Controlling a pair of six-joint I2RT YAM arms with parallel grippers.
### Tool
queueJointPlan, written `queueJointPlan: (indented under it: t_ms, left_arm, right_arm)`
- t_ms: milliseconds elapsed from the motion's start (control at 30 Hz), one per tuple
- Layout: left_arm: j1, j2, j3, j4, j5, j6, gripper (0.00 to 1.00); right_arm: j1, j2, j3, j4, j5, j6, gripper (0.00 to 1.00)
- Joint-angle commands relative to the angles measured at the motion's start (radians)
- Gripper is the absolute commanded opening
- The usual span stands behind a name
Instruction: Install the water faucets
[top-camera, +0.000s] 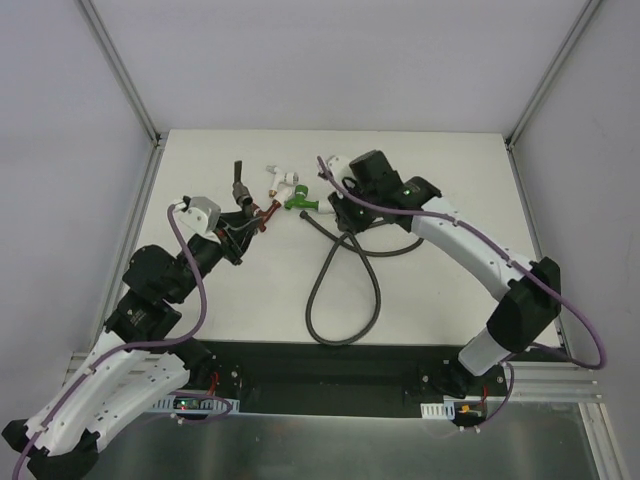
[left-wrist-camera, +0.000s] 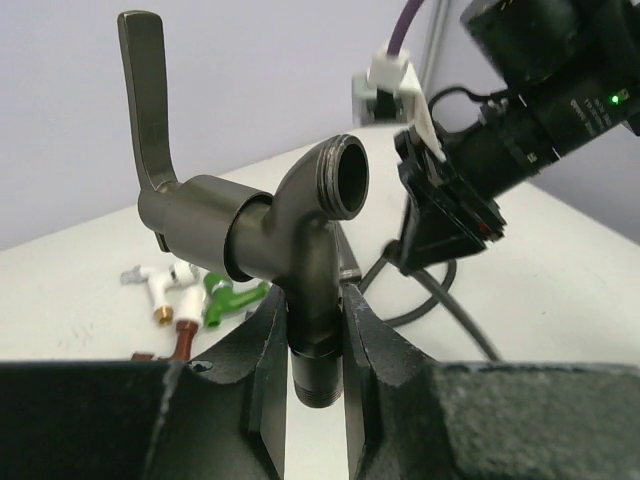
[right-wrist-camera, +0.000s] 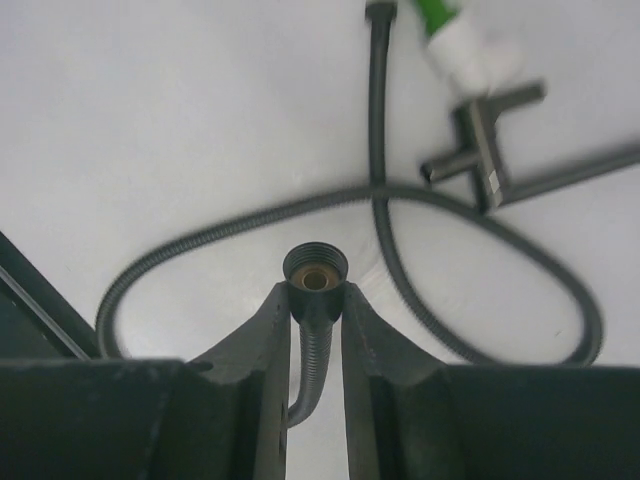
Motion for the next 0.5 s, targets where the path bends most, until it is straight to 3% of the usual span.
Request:
queueJointPlan:
  t_ms: [0, 233, 367, 467]
  left_arm:
    - [0.013, 0.070, 0.156, 0.174, 0.107, -0.052, 0.00]
    - [0.011, 0.196, 0.332, 0.251, 0.237, -0.096, 0.00]
    - [0.011, 0.250, 0.390, 0.322, 0.286, -0.124, 0.00]
    - [0.011, 0.285, 0.437, 0.371, 0.346, -0.156, 0.00]
  right_arm:
    - [0.001, -0.121, 0.168, 0.056, -0.092, -0.098, 0.02]
    - [-0.056, -0.244, 0.144, 0.454, -0.307, -0.113, 0.02]
    - [-0.152, -0.251, 0.151, 0.631, -0.614, 0.055, 0.02]
    - [-0.151, -0.280, 0.067, 0.785, -0.777, 0.114, 0.02]
